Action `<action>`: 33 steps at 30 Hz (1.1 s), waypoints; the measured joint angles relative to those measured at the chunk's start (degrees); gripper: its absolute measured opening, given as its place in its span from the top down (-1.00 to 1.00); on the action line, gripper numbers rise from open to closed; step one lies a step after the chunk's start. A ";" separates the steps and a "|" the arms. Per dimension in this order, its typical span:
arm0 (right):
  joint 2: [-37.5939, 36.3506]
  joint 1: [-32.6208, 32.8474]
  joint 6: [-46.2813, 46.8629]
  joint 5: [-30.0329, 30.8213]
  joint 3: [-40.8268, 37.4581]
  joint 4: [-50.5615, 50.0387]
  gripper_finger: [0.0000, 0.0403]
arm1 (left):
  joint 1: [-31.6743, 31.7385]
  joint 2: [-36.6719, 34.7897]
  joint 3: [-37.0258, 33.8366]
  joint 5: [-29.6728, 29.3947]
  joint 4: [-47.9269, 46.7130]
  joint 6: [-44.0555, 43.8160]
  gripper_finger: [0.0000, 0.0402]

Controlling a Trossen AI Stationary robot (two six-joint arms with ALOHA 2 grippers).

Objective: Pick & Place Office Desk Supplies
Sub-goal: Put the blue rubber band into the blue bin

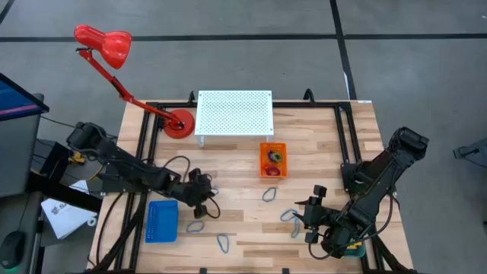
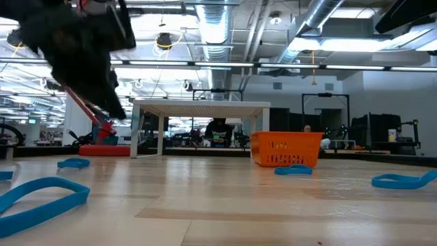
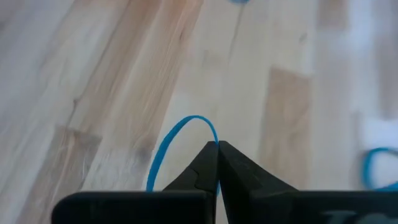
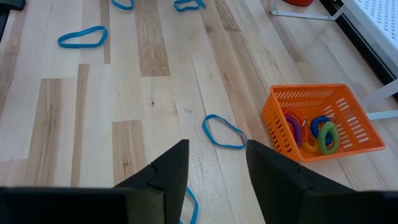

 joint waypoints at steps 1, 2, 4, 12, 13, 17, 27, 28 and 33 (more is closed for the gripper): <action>0.00 0.00 0.00 0.00 0.00 0.00 0.22 | -0.20 -1.38 0.02 0.02 -0.03 0.00 1.00; 0.00 0.00 0.02 0.00 0.00 0.01 0.22 | -0.52 -2.90 0.01 0.07 -0.21 -0.10 1.00; 0.00 0.00 0.04 0.00 0.00 0.00 0.22 | -1.06 -5.96 0.02 1.18 -0.33 -1.27 1.00; 0.00 0.00 0.17 0.00 0.00 0.04 0.22 | -4.74 -17.10 0.04 14.51 -3.26 -13.55 1.00; 0.00 0.00 0.17 0.00 0.00 0.07 0.22 | -5.52 -17.97 0.04 16.40 -3.42 -15.34 1.00; 0.00 0.00 0.17 0.00 0.00 0.08 0.22 | -9.21 -20.76 0.07 21.75 -4.91 -23.77 1.00; 0.00 0.00 -0.01 0.00 0.00 0.07 0.22 | -19.52 -22.75 0.07 23.51 -21.27 -47.83 1.00; 0.00 0.00 -0.02 0.00 0.00 0.07 0.22 | -20.22 -22.59 0.07 23.54 -23.13 -49.75 1.00; 0.00 0.00 -0.02 0.00 0.00 0.08 0.22 | -22.32 -21.21 0.07 23.49 -31.49 -57.42 1.00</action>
